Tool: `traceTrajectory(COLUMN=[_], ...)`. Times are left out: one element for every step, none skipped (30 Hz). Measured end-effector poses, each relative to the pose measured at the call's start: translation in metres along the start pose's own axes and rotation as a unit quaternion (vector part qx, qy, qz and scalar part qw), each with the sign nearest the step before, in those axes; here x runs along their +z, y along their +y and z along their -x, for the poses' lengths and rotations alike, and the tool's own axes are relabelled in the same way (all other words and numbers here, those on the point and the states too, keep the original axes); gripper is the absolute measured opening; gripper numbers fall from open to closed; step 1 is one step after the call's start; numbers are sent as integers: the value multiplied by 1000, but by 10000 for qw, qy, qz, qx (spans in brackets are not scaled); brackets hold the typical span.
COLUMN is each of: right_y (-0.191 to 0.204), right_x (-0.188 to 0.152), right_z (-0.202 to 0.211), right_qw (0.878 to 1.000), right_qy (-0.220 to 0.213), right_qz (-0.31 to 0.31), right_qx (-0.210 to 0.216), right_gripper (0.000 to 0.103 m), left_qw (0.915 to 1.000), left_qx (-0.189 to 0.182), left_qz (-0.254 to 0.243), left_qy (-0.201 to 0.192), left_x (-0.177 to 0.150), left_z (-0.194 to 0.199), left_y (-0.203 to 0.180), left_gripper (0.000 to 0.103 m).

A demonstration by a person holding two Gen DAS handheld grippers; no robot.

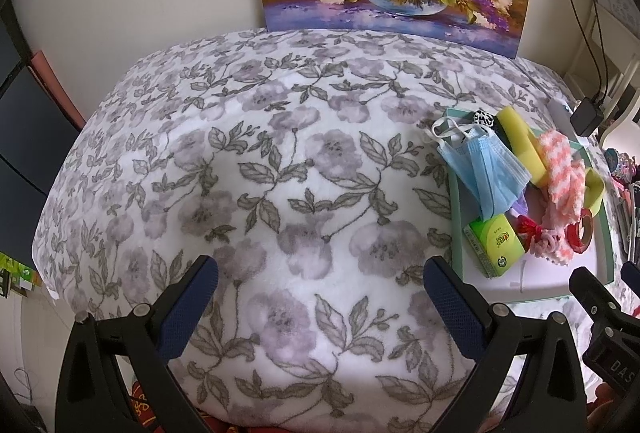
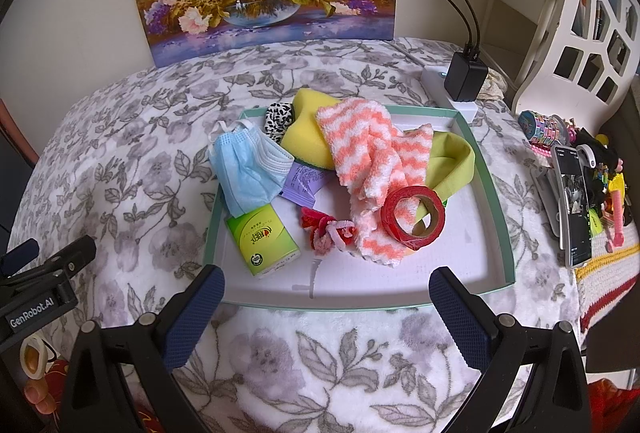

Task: Organize soft objects

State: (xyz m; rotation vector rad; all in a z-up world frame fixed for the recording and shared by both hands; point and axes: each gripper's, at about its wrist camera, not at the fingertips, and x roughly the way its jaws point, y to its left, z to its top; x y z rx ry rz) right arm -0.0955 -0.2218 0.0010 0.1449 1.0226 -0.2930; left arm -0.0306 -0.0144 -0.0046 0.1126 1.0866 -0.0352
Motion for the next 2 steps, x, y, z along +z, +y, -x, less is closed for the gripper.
traceTrajectory(right_y=[1, 0], right_x=[0, 0], right_z=[0, 0], right_qw=[10000, 10000], right_qy=[1, 1], right_qz=[2, 0], right_qx=[0, -2], right_gripper=[103, 103], left_qw=[10000, 10000], left_qx=[4, 3], left_qz=[-3, -5], left_qy=[9, 18], left_x=[0, 0], left_z=[0, -1], left_y=[0, 0], left_gripper=[102, 102])
